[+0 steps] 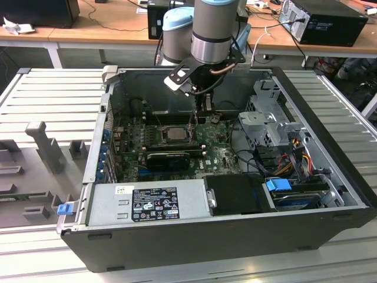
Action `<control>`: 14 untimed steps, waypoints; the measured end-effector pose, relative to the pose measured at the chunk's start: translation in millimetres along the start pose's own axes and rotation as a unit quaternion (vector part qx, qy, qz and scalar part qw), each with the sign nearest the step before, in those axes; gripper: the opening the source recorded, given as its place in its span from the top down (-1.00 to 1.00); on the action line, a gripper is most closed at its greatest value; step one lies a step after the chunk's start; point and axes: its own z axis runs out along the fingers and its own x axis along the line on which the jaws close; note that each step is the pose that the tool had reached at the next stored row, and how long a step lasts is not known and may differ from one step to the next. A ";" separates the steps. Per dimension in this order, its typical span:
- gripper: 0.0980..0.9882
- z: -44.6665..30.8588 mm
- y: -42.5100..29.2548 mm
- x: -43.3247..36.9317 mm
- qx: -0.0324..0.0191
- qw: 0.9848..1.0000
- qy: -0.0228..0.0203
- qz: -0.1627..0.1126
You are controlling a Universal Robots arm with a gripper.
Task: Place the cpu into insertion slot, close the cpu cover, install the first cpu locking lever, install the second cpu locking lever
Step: 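Close the cpu cover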
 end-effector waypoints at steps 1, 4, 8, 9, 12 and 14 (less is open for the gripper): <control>0.98 0.0 -0.3 0.0 0.000 1.000 0.000 0.000; 0.98 0.0 -1.5 0.0 0.000 1.000 0.000 0.000; 0.98 0.0 -3.1 0.0 0.000 1.000 0.000 0.000; 0.98 0.0 -3.6 0.0 0.000 1.000 0.000 0.000; 0.98 -0.1 -5.0 0.0 0.000 1.000 0.000 0.000; 0.98 -0.1 -6.6 0.0 0.000 1.000 0.000 0.000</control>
